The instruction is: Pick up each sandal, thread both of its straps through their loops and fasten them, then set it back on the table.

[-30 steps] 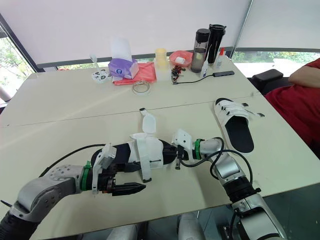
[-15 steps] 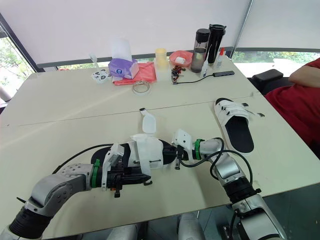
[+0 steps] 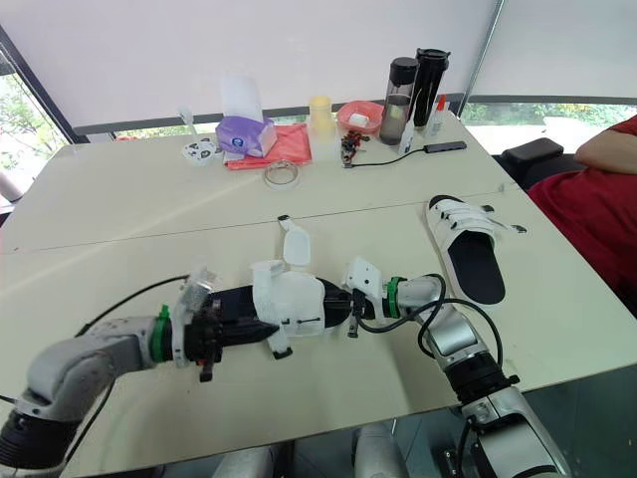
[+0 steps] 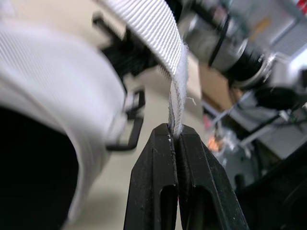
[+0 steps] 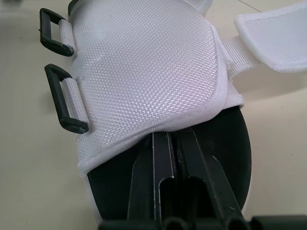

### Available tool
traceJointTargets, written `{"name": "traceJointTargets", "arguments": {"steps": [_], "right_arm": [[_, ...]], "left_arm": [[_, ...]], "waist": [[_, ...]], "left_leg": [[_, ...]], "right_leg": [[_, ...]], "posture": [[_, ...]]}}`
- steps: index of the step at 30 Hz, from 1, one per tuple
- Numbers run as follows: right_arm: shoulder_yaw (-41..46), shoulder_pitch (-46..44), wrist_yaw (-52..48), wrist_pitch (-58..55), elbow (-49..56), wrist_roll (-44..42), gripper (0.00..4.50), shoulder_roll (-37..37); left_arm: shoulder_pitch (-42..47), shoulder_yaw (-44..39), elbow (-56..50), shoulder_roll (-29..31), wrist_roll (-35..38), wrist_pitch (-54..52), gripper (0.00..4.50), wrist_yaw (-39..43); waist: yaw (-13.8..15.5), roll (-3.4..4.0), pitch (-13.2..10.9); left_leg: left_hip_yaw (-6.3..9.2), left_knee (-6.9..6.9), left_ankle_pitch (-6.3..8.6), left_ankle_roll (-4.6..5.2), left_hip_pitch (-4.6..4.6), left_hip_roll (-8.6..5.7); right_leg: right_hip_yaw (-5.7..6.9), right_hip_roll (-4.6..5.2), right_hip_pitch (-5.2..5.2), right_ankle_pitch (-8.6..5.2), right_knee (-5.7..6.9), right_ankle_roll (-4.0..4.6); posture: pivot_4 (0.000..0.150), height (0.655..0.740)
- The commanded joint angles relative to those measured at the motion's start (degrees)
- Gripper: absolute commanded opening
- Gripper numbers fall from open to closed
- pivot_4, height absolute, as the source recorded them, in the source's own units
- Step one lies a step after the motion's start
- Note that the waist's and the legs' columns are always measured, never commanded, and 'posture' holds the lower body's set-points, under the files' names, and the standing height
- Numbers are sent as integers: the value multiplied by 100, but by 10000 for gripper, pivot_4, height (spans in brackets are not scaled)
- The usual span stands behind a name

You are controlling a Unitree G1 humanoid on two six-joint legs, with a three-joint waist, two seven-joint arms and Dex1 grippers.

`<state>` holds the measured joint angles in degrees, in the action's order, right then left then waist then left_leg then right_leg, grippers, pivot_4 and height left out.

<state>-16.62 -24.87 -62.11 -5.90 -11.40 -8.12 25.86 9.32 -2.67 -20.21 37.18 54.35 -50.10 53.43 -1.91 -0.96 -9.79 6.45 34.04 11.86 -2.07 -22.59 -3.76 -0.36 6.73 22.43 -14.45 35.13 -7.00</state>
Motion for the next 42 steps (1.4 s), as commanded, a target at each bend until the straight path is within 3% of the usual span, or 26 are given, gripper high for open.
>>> {"name": "traceJointTargets", "arguments": {"steps": [1,4,17,25,42], "right_arm": [[-345,126,62,-210,-451,371,440,-62],[-365,62,63,-178,-531,386,440,-99],[-370,109,109,-193,-471,389,440,-66],[-335,175,149,-240,-392,373,440,-22],[-345,154,200,-207,-455,387,440,-53]], "left_arm": [[561,-499,293,-65,675,-323,872,-92],[933,-404,675,-23,680,-490,872,119],[1986,631,2510,247,-804,31,872,1832],[2184,945,2654,225,-1265,183,872,2398],[2214,752,2251,99,-1217,-77,872,2320]], "waist": [[-11,-3,1],[-56,-3,2],[-56,-6,1],[-53,-6,1],[-54,-6,0]], "left_leg": [[2,0,0,0,0,0],[1,-1,-1,1,5,0],[-5,-4,-1,0,6,22],[-4,-13,-1,1,5,25],[-3,-13,-1,0,5,26]], "right_leg": [[4,-2,0,0,0,0],[7,-3,0,2,1,1],[12,-35,5,19,1,30],[13,-31,10,21,1,34],[14,-28,10,18,0,28]], "posture": [[1500,7400],[1500,7400],[1500,7400],[1500,7400],[1500,7400]]}}
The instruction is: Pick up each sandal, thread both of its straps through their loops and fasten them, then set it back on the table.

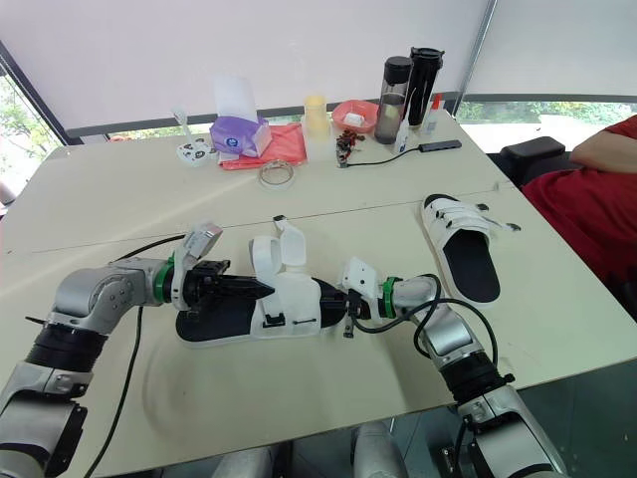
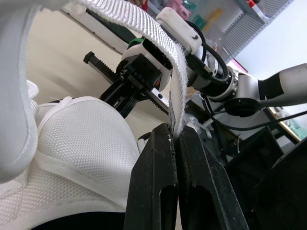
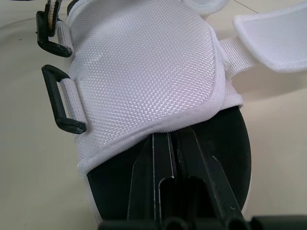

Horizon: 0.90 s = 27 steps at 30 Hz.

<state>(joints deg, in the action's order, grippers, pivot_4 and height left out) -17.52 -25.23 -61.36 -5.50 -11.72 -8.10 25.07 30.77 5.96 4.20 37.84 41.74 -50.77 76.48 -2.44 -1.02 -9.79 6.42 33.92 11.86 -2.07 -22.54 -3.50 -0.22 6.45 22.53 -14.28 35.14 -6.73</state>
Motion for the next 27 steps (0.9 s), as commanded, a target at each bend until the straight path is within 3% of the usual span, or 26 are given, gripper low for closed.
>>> {"name": "traceJointTargets", "arguments": {"steps": [1,27], "right_arm": [[-255,186,126,-242,-430,386,440,24],[-254,175,164,-225,-481,384,440,-23]], "left_arm": [[65,-124,-194,21,56,-25,872,-2],[-230,379,-301,293,-869,887,872,330]], "waist": [[-1,0,0],[-4,0,0]], "left_leg": [[0,0,0,0,0,0],[1,-1,1,-2,0,3]], "right_leg": [[0,0,0,0,0,0],[0,5,1,-6,-2,-8]], "posture": [[1500,7400],[1500,7400]]}}
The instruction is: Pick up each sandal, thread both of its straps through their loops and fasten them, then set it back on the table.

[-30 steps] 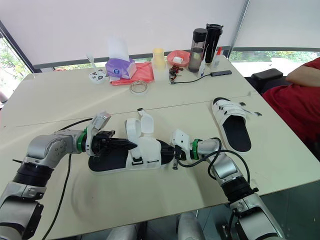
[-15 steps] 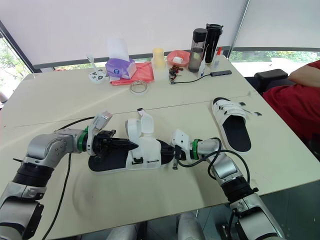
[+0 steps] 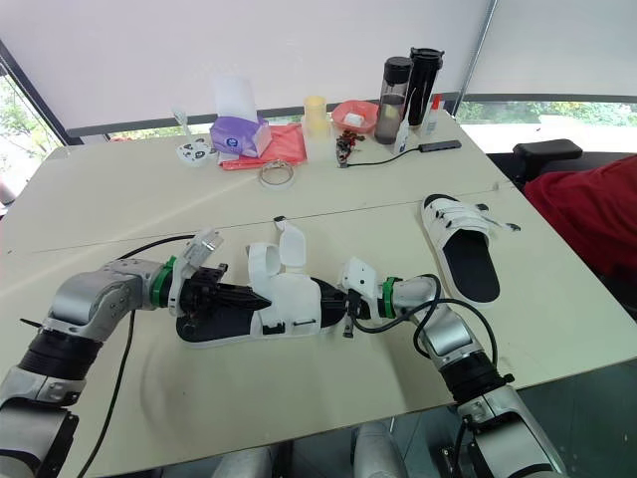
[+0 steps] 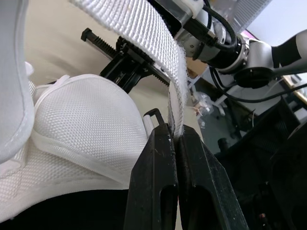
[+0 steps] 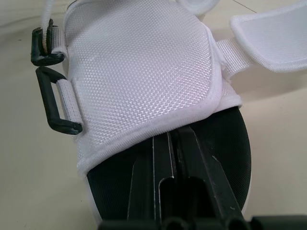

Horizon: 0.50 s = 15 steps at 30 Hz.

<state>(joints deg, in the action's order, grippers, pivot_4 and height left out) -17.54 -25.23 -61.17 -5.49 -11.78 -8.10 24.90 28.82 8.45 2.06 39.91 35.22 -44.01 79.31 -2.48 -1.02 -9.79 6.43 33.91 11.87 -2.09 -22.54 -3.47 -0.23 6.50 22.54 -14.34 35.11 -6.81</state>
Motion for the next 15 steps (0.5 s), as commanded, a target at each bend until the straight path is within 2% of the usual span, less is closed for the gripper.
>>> {"name": "traceJointTargets", "arguments": {"steps": [1,11,15], "right_arm": [[-253,174,144,-224,-478,384,440,-9],[-249,185,156,-221,-491,387,440,-19],[-245,187,169,-219,-501,389,440,-25]], "left_arm": [[-20,140,-72,82,-242,238,872,67],[99,467,-108,220,-738,895,872,377],[160,525,-276,275,-678,847,872,595]], "waist": [[-2,0,0],[1,1,0],[-5,1,0]], "left_leg": [[0,0,0,0,0,0],[-1,-2,1,-1,0,2],[-1,-2,1,-1,0,2]], "right_leg": [[0,0,0,0,0,1],[0,0,1,0,-1,2],[0,1,0,-1,-2,0]], "posture": [[1500,7400],[1500,7400],[1500,7400]]}}
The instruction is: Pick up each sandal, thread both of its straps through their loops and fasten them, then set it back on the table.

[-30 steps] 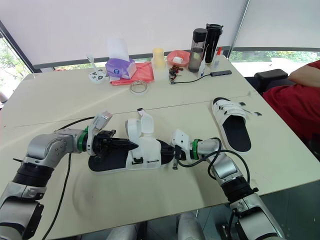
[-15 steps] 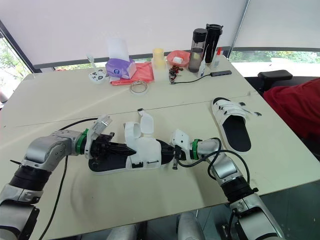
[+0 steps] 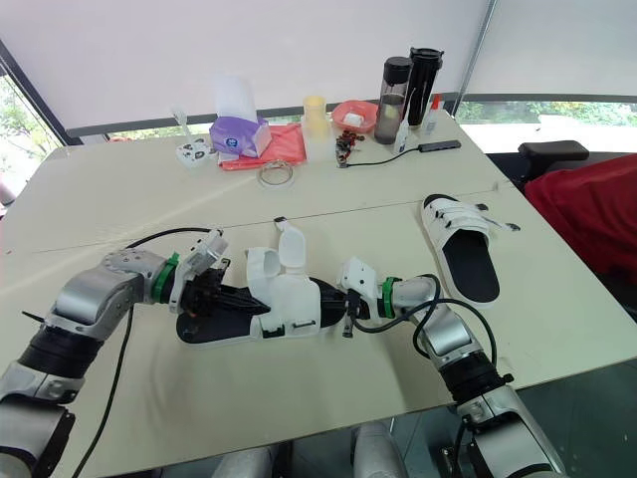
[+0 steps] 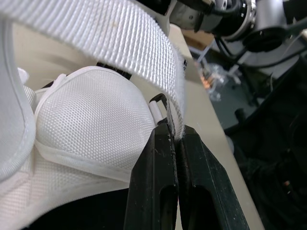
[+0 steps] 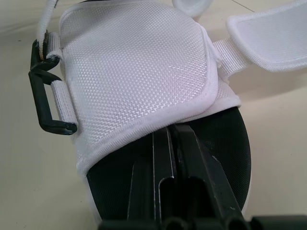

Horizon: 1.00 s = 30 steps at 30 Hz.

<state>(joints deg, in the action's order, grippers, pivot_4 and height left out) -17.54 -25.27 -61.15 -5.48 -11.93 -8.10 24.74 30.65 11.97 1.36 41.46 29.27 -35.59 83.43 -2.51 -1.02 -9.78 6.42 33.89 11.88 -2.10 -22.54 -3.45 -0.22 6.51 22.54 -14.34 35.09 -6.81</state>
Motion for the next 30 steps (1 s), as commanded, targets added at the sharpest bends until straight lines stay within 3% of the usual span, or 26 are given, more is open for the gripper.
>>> {"name": "traceJointTargets", "arguments": {"steps": [1,16,21,24,30], "right_arm": [[-245,192,170,-219,-487,390,440,-10],[-256,168,180,-174,-560,415,440,-43],[-252,153,174,-152,-598,422,440,-53],[-253,141,176,-133,-633,426,440,-63],[-264,84,177,-74,-741,441,440,-103]], "left_arm": [[-50,209,-236,146,-109,34,872,226],[-513,278,-292,156,-400,301,872,87],[-533,51,-311,42,-173,82,872,-128],[-535,-163,-286,-72,-87,-10,8972,-397],[-713,-171,-473,-13,-112,46,39337,-517]], "waist": [[-3,0,0],[-4,1,-1],[-2,1,0],[2,1,-1],[-1,1,-1]], "left_leg": [[0,0,0,0,0,0],[-1,-6,0,-1,-3,8],[-1,-6,1,-1,-3,18],[0,-6,1,-1,-4,19],[0,-6,1,-1,-4,21]], "right_leg": [[0,0,1,0,0,0],[4,-1,10,0,-1,2],[24,0,11,3,-1,7],[26,0,12,3,-1,8],[30,2,13,5,-1,12]], "posture": [[1500,7400],[1500,7400],[1500,7400],[1500,7400],[1500,7400]]}}
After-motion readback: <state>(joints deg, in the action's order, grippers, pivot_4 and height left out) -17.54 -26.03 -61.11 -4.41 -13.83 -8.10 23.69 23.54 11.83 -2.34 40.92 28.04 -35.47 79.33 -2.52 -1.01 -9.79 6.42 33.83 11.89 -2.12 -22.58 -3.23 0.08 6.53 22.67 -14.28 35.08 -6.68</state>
